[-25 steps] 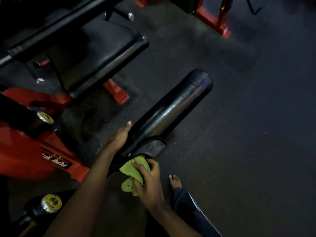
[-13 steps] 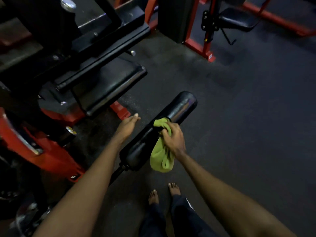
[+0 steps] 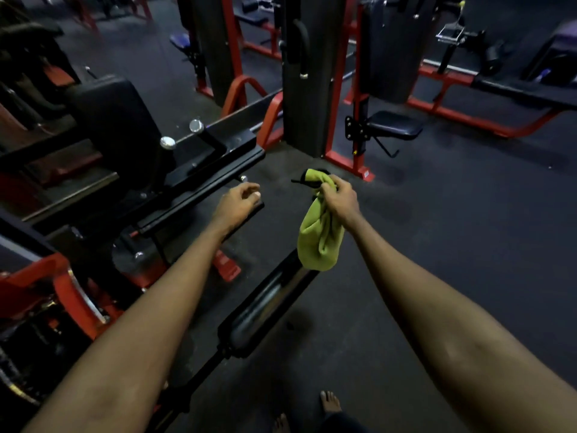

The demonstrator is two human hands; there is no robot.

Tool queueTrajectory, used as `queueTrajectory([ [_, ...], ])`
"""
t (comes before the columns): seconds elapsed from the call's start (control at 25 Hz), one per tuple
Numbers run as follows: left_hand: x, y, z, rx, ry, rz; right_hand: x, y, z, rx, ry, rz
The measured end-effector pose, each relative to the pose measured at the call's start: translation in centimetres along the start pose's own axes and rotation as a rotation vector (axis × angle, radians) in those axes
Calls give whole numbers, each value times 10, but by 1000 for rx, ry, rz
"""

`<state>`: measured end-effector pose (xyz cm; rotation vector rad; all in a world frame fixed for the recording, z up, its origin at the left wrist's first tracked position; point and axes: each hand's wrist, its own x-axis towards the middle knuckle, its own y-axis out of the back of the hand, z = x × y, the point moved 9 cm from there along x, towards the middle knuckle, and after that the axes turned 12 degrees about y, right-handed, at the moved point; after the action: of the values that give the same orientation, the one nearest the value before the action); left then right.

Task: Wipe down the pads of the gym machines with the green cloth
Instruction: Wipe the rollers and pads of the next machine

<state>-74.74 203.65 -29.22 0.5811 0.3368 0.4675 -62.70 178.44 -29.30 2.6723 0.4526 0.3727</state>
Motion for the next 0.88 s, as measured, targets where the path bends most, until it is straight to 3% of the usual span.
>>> queueTrajectory([
  [0.28, 28, 14, 101, 56, -87, 113, 93, 71, -57, 15, 214, -2],
  [0.52, 66, 29, 136, 43, -64, 250, 179, 99, -69, 25, 296, -91],
  [0.88, 151, 94, 161, 39, 5, 441, 320, 54, -93, 203, 337, -171],
])
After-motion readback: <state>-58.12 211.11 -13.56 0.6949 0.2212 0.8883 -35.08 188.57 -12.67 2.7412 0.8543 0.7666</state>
